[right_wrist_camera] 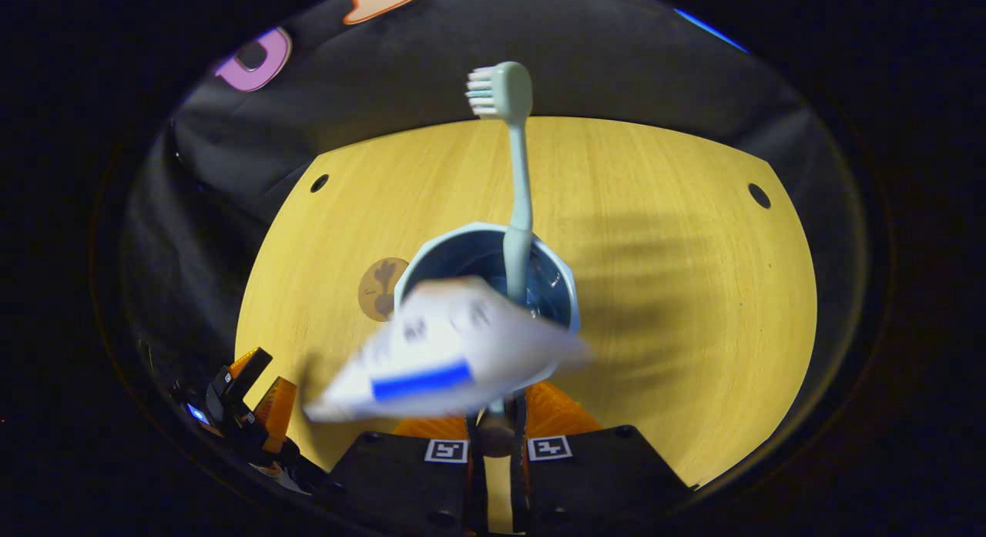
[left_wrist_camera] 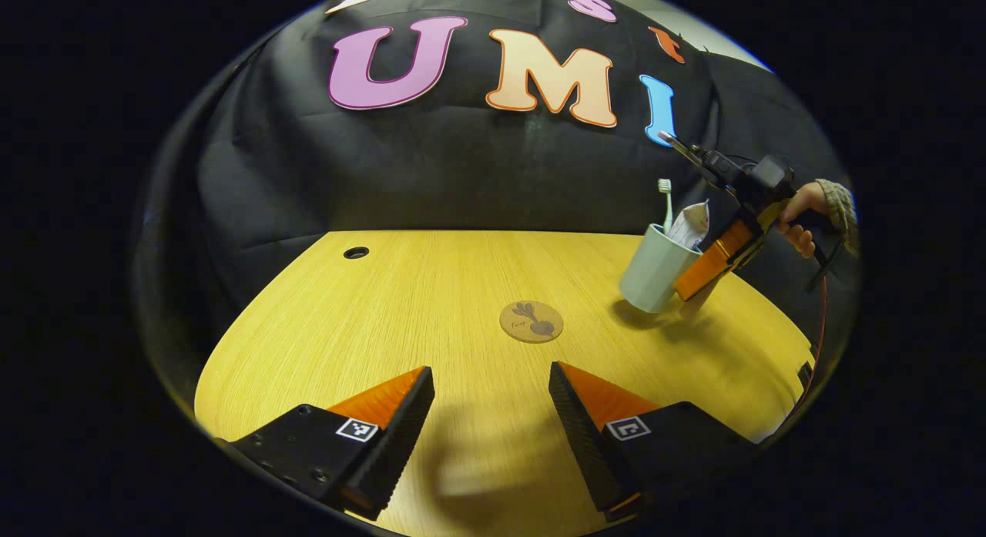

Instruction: Put the toothbrush and toothpaste on the desktop into the cup, then pick up the cup and place it on the coaster on the desktop.

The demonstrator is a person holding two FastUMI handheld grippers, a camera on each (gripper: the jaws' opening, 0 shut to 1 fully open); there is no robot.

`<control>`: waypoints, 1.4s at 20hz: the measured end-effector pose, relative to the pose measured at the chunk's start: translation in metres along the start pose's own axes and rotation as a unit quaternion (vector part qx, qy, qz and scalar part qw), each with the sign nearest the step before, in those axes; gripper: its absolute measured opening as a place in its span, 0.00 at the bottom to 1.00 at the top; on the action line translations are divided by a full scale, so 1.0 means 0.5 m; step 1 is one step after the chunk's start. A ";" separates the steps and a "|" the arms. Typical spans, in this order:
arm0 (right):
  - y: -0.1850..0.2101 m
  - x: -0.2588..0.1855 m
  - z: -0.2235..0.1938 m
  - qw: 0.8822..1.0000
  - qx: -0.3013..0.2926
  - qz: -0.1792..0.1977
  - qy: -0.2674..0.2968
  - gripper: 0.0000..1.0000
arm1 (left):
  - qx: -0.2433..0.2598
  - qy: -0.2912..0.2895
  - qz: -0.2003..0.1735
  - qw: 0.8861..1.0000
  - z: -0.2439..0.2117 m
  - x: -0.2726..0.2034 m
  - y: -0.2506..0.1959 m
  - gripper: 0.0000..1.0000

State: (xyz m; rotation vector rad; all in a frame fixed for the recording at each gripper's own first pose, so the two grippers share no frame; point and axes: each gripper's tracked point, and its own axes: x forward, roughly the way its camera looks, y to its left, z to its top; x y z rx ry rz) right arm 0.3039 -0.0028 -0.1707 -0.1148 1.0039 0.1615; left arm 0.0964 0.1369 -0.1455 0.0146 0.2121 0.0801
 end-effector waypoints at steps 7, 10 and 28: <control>0.129 0.044 -0.001 0.998 -0.053 0.027 0.020 0.18 | -0.006 0.001 0.007 1.000 -0.008 -0.015 0.028 0.91; 0.156 0.062 0.019 0.997 -0.061 0.032 0.021 0.18 | -0.008 0.003 0.016 1.000 -0.011 -0.020 0.046 0.91; 0.158 0.071 0.029 0.992 -0.115 -0.003 0.050 0.23 | -0.022 0.028 0.027 0.999 -0.037 -0.003 0.065 0.91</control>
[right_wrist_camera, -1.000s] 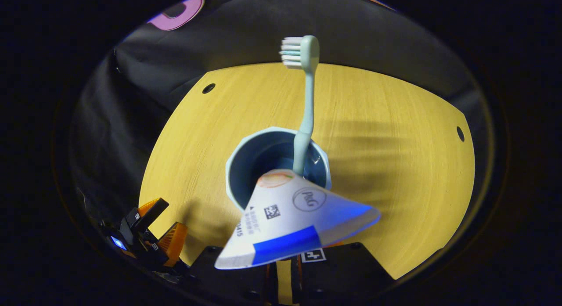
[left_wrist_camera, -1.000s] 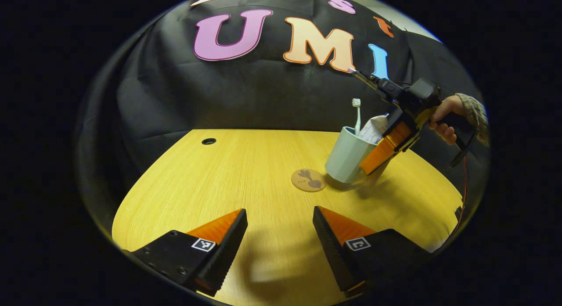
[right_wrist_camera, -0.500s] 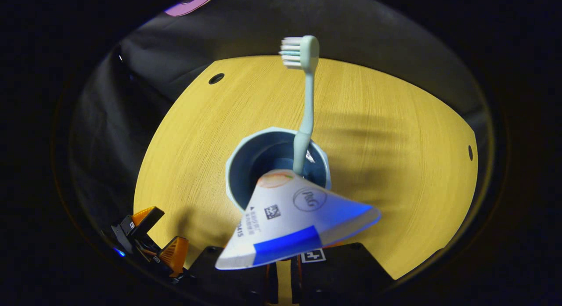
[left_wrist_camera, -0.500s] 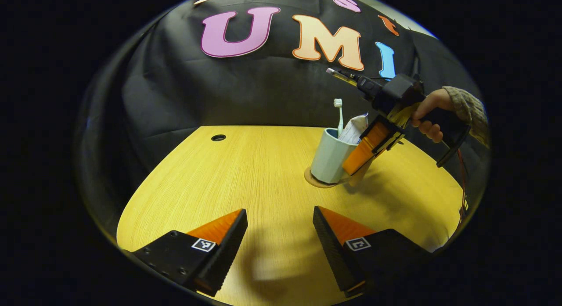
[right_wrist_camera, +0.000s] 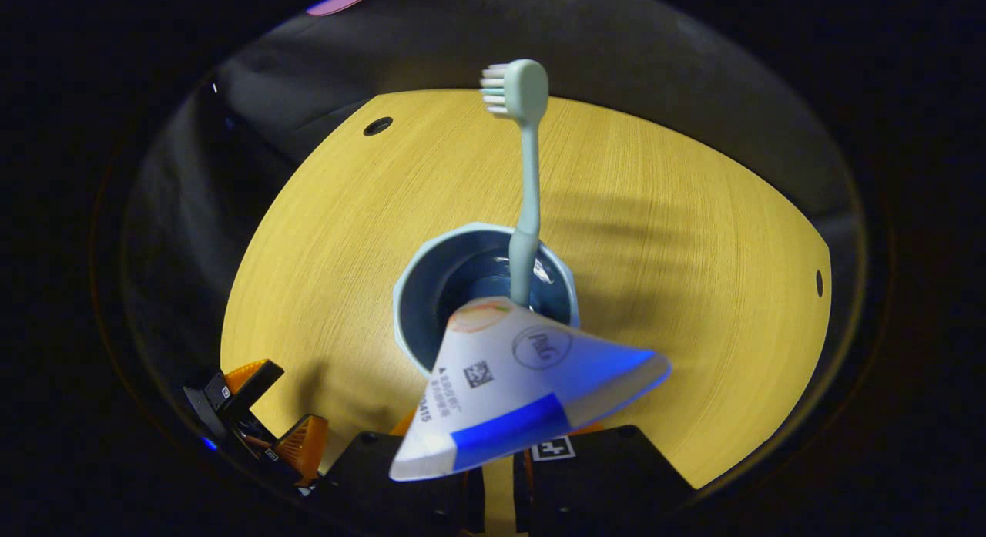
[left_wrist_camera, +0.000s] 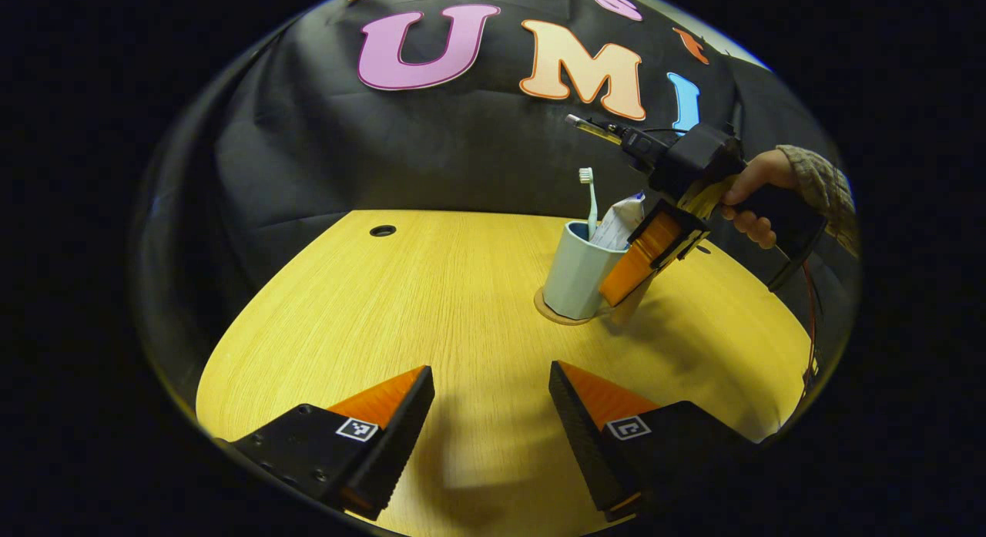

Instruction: Put the toothbrush and toothpaste on the desktop into the cup, then pick up the cup and place it on the coaster on the desktop.

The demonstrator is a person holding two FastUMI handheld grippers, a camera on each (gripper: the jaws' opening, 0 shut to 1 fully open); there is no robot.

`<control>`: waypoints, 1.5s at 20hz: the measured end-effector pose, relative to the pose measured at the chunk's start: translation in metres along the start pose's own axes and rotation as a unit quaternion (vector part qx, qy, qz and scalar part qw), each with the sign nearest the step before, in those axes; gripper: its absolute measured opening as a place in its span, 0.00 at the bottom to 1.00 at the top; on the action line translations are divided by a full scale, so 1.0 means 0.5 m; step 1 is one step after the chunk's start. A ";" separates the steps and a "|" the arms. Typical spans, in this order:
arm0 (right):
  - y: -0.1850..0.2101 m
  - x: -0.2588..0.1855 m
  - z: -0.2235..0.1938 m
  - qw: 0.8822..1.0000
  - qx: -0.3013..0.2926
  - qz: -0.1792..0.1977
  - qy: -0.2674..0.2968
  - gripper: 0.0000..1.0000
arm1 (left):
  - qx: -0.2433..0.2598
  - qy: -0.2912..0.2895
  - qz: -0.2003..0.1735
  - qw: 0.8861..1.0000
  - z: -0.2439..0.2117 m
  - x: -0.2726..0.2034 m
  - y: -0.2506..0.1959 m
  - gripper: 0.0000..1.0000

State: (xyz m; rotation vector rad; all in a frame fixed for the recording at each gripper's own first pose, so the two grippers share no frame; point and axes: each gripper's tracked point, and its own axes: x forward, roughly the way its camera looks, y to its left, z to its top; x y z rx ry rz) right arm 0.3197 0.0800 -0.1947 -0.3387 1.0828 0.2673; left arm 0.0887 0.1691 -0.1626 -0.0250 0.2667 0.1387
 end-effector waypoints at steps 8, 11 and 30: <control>0.004 -0.031 0.017 1.000 0.004 0.015 -0.018 0.36 | 0.000 -0.001 0.000 1.000 0.001 -0.004 -0.012 0.91; 0.003 -0.041 0.030 0.999 0.005 0.016 -0.036 0.56 | 0.000 -0.001 -0.003 1.000 0.003 -0.006 -0.024 0.91; -0.225 -0.257 -0.159 0.959 0.089 -0.009 -0.267 0.99 | 0.049 -0.058 -0.044 0.996 0.107 -0.070 -0.263 0.91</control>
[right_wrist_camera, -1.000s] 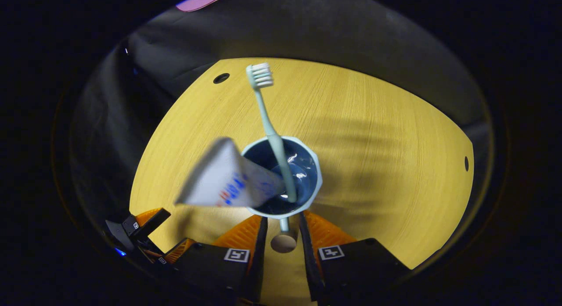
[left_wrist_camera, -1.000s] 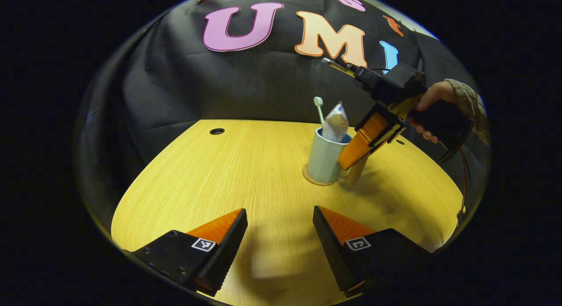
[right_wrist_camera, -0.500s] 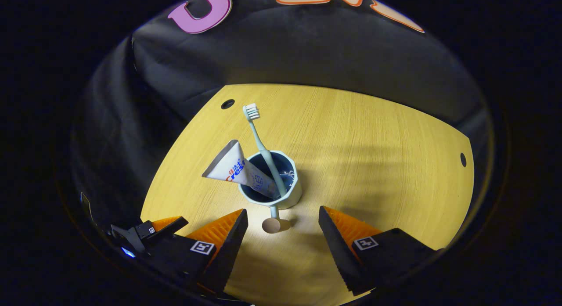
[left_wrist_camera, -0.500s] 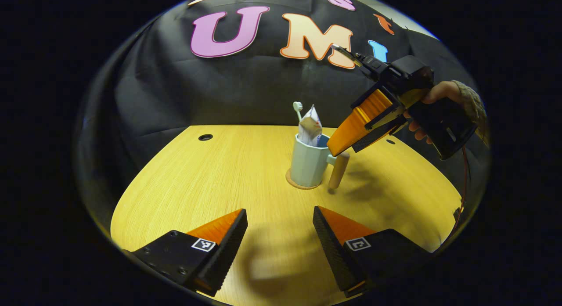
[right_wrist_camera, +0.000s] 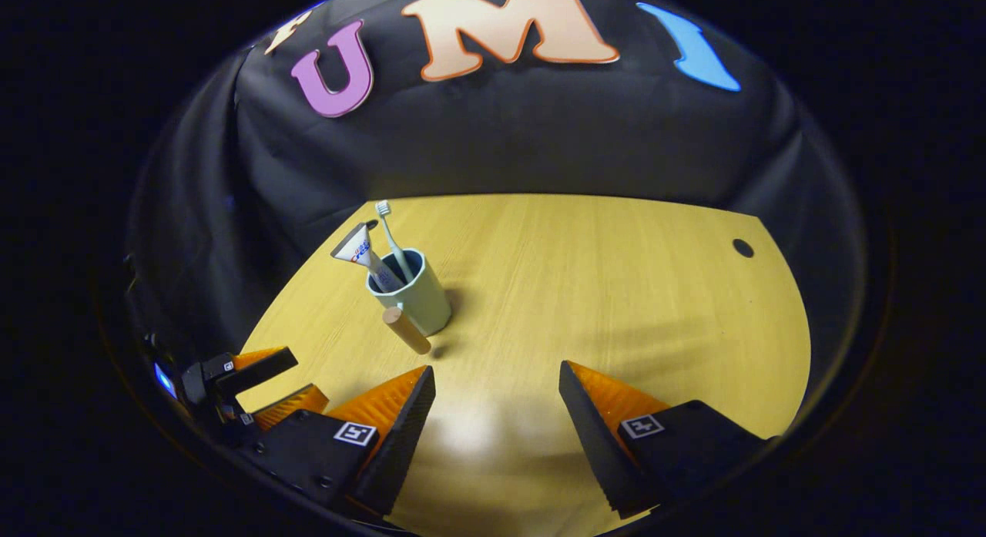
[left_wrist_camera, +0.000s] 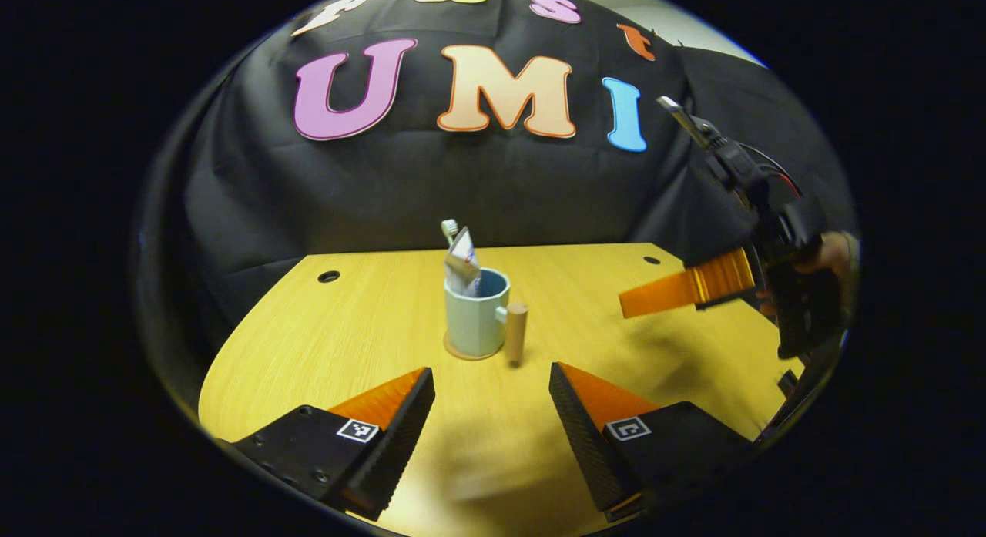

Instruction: Put the toothbrush and toothpaste on the desktop into the cup, then pick up the cup and place it on the coaster on the desktop.

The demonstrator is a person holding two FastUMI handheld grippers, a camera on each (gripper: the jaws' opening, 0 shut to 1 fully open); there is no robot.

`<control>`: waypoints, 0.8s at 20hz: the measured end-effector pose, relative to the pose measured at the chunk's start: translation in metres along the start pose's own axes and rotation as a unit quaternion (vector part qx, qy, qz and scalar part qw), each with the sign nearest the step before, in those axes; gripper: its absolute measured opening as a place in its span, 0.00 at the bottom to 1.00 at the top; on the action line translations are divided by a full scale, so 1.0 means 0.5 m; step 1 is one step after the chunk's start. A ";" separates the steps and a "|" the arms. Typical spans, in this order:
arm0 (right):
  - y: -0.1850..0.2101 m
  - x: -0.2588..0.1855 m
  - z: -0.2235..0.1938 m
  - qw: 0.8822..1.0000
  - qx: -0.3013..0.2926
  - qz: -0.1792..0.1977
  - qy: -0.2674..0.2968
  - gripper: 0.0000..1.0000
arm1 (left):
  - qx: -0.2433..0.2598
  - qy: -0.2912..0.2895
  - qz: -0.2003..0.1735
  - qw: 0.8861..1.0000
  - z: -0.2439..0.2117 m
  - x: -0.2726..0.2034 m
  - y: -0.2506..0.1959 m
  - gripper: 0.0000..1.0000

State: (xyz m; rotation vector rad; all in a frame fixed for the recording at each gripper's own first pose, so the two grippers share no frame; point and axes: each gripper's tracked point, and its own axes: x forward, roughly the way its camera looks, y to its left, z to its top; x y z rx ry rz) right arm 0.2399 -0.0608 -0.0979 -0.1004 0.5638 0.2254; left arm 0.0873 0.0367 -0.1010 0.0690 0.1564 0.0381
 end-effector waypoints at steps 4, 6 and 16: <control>-0.066 -0.087 -0.006 0.996 0.039 -0.018 -0.074 0.94 | 0.000 -0.026 -0.007 1.000 0.056 -0.014 -0.067 0.90; -0.097 -0.128 -0.007 0.992 0.063 -0.023 -0.105 0.99 | 0.011 -0.036 -0.013 0.999 0.081 -0.021 -0.097 0.91; -0.214 -0.284 -0.016 0.970 0.098 -0.069 -0.211 0.98 | 0.039 -0.047 -0.040 0.997 0.137 -0.018 -0.171 0.90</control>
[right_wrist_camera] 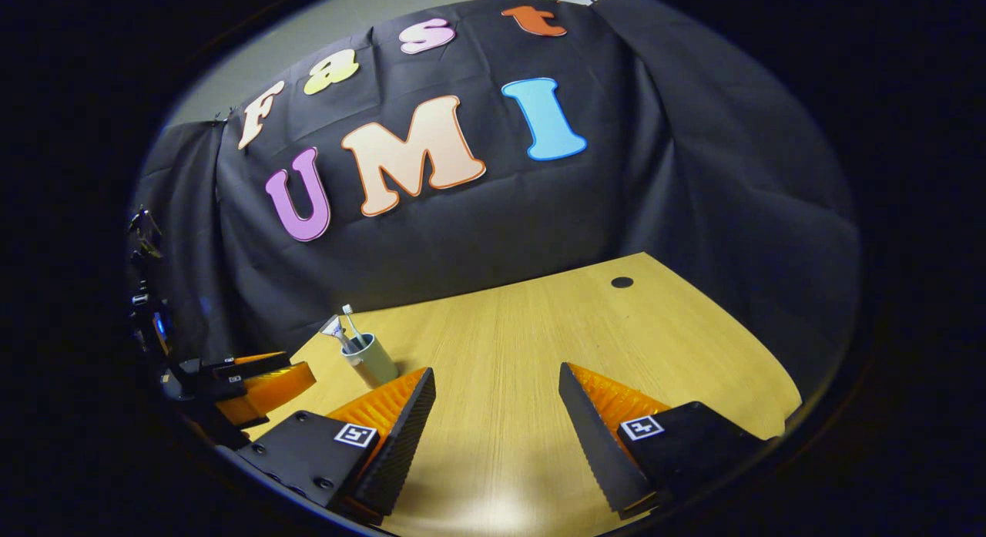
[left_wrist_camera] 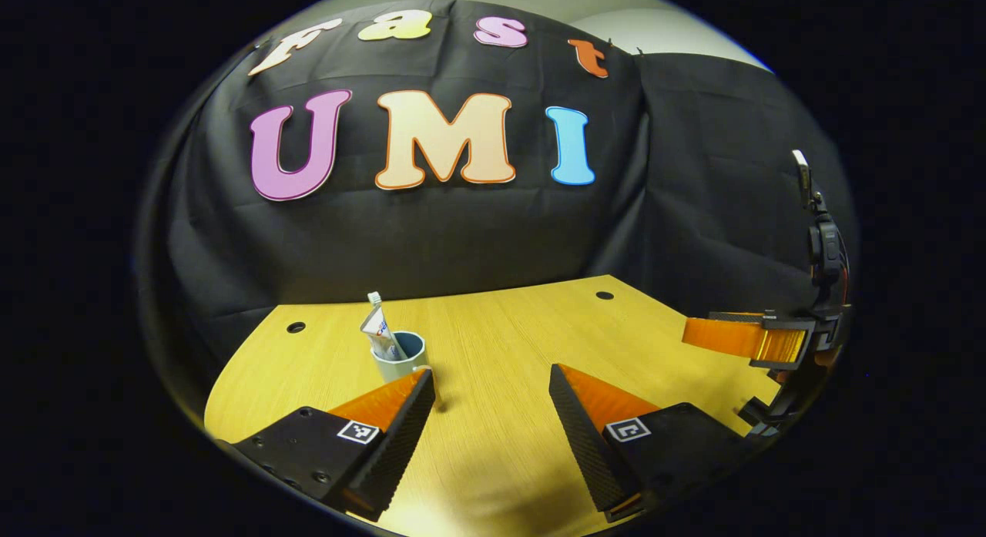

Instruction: Put the toothbrush and toothpaste on the desktop into the cup, then pick up the cup and place it on the coaster on the desktop.

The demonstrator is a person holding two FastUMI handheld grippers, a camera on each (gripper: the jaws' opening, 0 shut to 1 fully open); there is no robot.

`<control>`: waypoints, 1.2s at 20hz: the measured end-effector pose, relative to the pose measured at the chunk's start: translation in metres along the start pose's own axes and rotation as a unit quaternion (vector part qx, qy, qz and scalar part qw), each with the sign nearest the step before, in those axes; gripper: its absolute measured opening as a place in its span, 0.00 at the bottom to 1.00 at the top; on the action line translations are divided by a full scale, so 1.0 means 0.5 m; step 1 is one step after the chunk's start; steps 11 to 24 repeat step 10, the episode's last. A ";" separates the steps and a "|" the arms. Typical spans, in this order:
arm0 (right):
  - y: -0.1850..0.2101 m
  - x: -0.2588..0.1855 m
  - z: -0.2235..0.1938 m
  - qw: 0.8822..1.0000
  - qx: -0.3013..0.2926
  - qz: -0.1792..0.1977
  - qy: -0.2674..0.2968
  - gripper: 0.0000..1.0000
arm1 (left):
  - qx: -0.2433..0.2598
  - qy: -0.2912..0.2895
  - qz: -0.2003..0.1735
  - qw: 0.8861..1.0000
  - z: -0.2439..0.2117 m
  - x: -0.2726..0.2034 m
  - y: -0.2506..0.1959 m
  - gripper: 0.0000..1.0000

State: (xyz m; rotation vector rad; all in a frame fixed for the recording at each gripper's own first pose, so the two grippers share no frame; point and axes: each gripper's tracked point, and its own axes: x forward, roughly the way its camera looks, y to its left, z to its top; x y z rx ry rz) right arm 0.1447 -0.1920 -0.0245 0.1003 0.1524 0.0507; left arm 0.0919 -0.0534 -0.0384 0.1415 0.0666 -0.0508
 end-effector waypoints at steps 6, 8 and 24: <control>-0.017 -0.029 0.018 1.000 0.012 -0.008 -0.028 0.99 | 0.006 0.007 -0.008 1.000 0.000 -0.001 -0.006 0.90; -0.022 -0.041 0.031 0.999 0.007 -0.008 -0.043 0.98 | 0.022 0.006 -0.007 1.000 0.007 -0.001 -0.006 0.90; -0.021 -0.046 0.034 0.999 0.005 -0.007 -0.051 0.99 | 0.028 0.001 -0.012 1.000 0.014 0.003 -0.014 0.90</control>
